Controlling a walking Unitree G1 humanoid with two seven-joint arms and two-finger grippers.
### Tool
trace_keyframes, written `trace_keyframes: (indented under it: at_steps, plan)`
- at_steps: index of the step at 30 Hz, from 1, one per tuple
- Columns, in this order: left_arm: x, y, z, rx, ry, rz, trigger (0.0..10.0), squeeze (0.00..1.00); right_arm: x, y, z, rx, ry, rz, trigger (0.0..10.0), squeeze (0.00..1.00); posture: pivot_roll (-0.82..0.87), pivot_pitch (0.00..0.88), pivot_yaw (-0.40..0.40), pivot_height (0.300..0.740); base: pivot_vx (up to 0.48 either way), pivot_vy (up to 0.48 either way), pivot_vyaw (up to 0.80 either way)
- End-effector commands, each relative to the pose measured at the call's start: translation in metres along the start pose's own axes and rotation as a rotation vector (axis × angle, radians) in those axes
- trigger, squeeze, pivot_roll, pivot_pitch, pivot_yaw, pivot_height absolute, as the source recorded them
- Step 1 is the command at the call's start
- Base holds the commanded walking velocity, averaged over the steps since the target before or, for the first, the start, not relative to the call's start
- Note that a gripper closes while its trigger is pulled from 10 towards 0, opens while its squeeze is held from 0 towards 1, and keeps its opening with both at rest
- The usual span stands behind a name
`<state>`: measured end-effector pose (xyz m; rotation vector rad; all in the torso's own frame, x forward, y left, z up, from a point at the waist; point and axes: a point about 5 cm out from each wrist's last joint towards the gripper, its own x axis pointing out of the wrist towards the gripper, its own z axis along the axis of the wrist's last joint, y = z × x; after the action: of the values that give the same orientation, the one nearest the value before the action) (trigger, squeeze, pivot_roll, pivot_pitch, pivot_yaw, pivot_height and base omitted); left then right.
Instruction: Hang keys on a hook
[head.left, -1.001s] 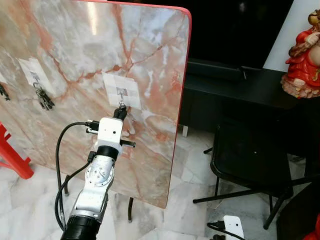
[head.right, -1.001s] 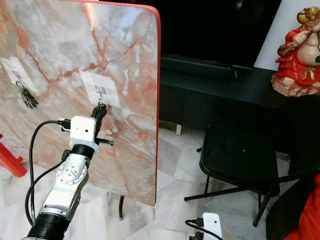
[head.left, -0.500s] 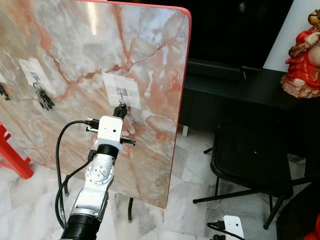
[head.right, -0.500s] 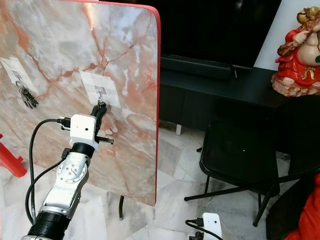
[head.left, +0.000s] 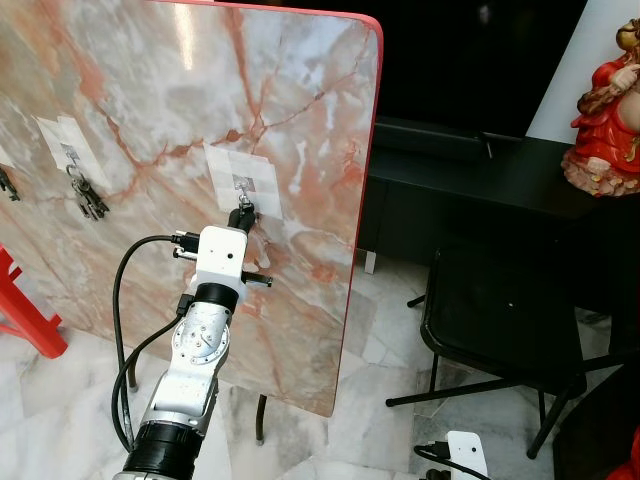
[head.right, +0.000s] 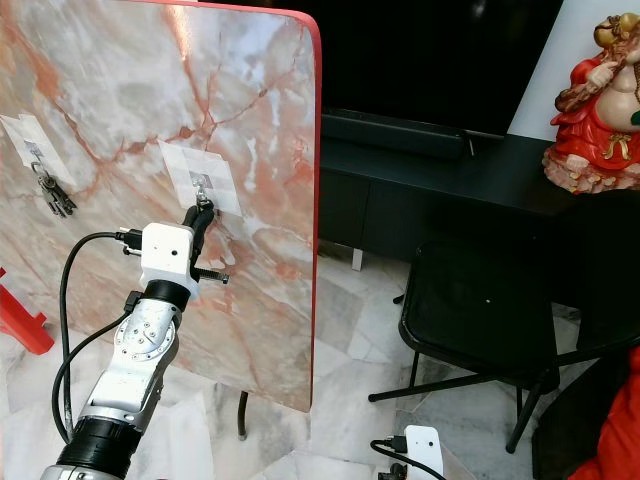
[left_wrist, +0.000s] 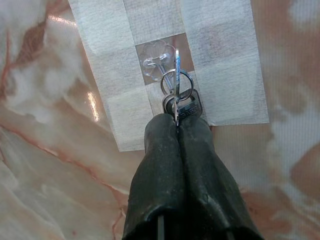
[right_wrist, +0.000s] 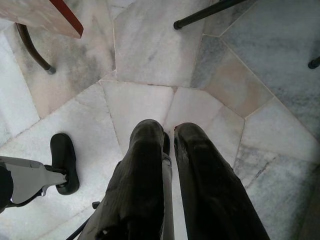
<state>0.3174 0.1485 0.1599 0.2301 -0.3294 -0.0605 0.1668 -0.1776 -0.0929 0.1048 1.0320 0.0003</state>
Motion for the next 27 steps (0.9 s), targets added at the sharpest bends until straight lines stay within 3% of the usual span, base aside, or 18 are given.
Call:
trace_keyframes:
  at_steps: [1, 27]
  plan:
    - [-0.0016, -0.0007, -0.0052, -0.003, 0.030, -0.006, 10.0, 0.00, 0.0002, -0.0005, 0.0028, -0.008, -0.007, 0.001, 10.0, 0.00, 0.03, 0.012, -0.029, 0.740, 0.000, 0.000, 0.00]
    - [0.0018, -0.0043, -0.0039, -0.020, 0.036, -0.028, 10.0, 0.00, 0.0003, -0.0001, 0.0026, -0.007, -0.006, 0.003, 10.0, 0.00, 0.03, 0.012, -0.028, 0.740, 0.000, 0.000, 0.00]
